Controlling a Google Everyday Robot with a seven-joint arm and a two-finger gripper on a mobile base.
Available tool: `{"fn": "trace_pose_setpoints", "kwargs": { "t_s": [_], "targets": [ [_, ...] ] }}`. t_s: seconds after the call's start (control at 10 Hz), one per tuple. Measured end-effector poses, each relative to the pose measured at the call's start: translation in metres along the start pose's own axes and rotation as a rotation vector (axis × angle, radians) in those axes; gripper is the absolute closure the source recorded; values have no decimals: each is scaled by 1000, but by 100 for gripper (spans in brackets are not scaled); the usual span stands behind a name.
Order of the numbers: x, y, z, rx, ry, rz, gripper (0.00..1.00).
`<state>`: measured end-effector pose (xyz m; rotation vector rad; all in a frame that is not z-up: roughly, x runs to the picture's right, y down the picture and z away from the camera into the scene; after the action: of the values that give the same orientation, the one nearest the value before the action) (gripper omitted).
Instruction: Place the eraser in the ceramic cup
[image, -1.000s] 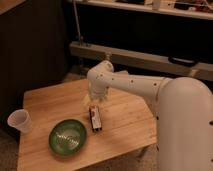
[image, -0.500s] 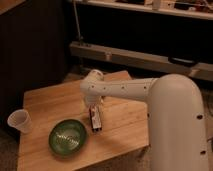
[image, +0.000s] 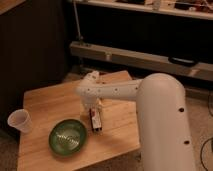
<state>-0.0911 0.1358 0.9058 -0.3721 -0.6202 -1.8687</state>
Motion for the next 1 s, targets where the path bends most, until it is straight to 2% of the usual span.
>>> {"fn": "trace_pose_setpoints", "kwargs": {
  "t_s": [0.2, 0.3, 0.4, 0.6, 0.7, 0.9, 1.0],
  "targets": [
    [0, 0, 8, 22, -19, 10, 34],
    [0, -1, 7, 36, -25, 16, 44],
    [0, 0, 6, 36, -26, 16, 58],
    [0, 4, 3, 29, -23, 18, 75],
    [1, 3, -2, 33, -21, 19, 88],
    [0, 4, -4, 33, -24, 19, 100],
    [-2, 4, -5, 32, -28, 18, 100]
  ]
}}
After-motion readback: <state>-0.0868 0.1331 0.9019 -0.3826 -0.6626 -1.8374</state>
